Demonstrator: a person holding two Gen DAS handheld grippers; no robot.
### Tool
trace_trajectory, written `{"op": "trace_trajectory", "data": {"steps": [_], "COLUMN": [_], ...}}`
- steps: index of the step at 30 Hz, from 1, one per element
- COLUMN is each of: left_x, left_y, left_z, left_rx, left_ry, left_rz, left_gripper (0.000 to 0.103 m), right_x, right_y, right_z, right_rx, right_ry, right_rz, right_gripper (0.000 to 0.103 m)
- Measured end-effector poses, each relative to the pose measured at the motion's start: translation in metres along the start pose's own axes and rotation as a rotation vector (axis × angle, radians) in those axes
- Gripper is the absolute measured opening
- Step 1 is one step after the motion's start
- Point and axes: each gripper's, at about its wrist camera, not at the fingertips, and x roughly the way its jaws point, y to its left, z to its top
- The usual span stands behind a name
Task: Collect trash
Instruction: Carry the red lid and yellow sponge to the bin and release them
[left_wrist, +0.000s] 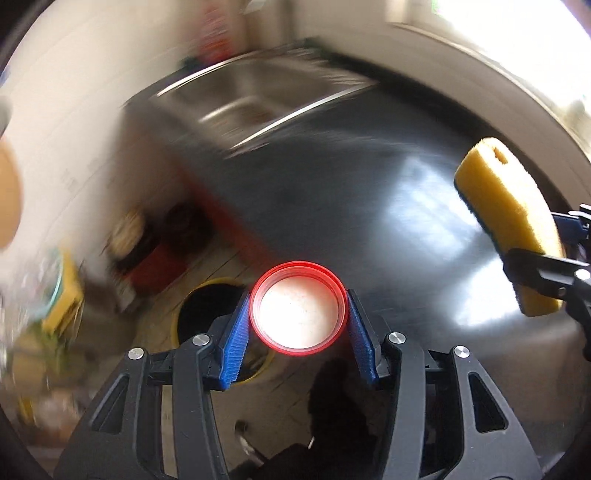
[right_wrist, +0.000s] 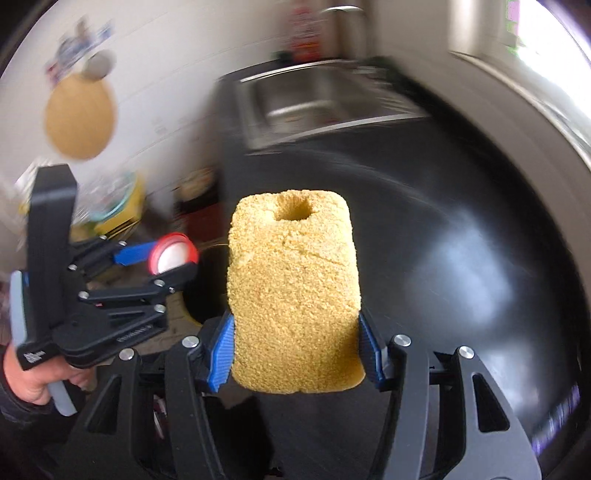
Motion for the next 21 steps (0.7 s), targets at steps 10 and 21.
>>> {"op": "trace_trajectory", "data": {"steps": [10,21], "left_x": [0.062,0.126], "left_y": [0.141,0.179], "left_z": [-0.046,-0.059], "left_rx": [-0.317,-0.427], "left_ry": [0.092,0.119], "left_rz": [0.114,0.109], "left_gripper": [0.049,0.049], "right_x": [0.143,0.229], "right_y": [0.113,0.153], "right_z": [0.068,0.092], "right_rx": [-0.233,-0.327], "right_ry": [0.185,0.279], "right_rz": [0.200,0.196], "right_gripper": [0.056,0.057]}}
